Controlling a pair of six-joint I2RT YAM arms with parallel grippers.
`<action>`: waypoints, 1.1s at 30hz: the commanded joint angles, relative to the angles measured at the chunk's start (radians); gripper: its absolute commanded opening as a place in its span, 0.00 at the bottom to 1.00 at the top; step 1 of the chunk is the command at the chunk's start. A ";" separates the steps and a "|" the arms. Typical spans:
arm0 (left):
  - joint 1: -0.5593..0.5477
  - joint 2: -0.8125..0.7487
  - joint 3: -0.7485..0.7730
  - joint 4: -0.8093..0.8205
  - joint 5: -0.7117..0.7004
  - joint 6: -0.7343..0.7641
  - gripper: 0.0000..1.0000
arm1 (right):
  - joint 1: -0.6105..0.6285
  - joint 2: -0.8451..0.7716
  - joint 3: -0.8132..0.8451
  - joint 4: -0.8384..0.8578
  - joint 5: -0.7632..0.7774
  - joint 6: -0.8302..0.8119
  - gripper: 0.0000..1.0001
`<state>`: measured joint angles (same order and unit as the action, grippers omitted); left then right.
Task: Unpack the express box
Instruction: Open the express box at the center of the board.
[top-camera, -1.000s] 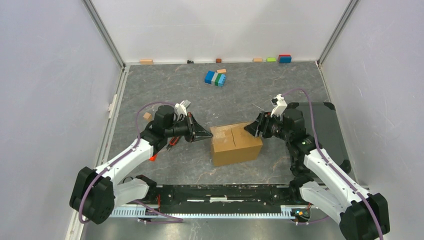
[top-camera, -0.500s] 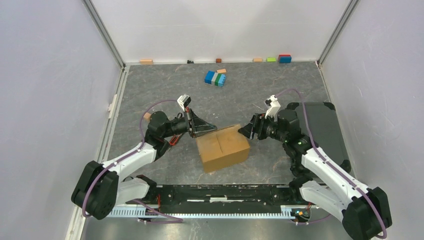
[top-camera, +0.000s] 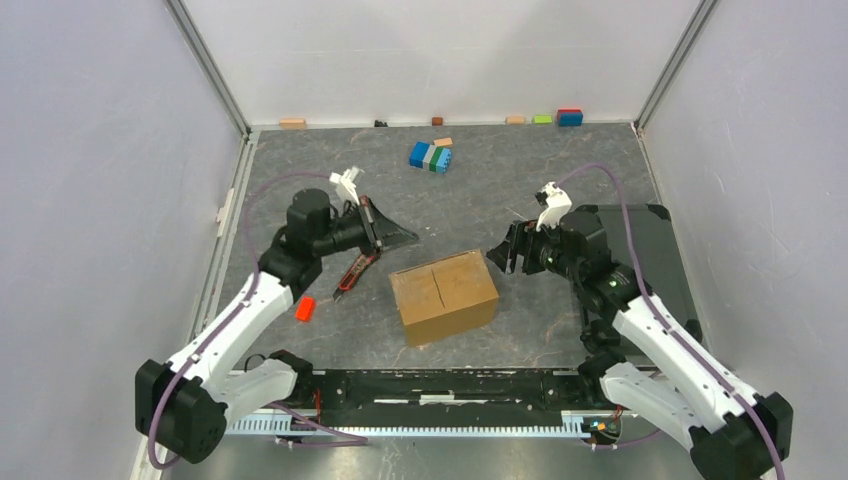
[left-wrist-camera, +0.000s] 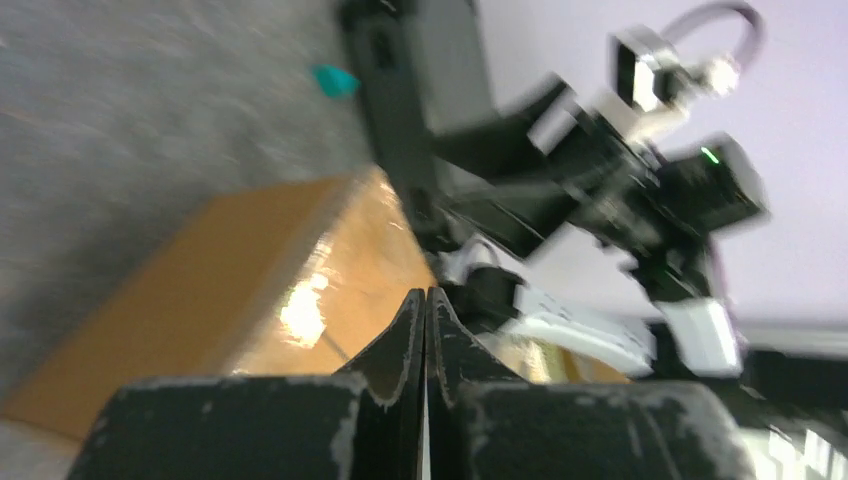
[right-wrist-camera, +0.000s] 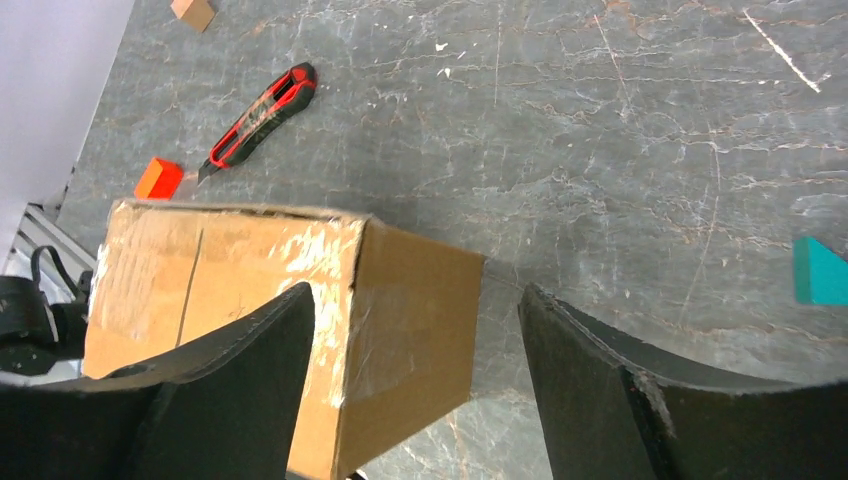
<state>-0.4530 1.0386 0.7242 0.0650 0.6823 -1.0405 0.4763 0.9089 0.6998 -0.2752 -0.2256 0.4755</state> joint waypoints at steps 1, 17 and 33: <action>0.069 0.049 0.141 -0.514 -0.224 0.404 0.02 | 0.075 -0.103 0.039 -0.157 0.166 -0.051 0.77; 0.022 0.213 0.097 -0.572 -0.254 0.514 0.02 | 0.274 -0.301 -0.285 -0.097 0.033 0.209 0.07; -0.240 0.082 0.003 -0.535 -0.313 0.346 0.02 | 0.045 0.352 0.046 0.379 -0.018 0.142 0.01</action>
<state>-0.5880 1.1622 0.7322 -0.5179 0.4145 -0.5991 0.5621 1.0897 0.4808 -0.0914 -0.1944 0.7143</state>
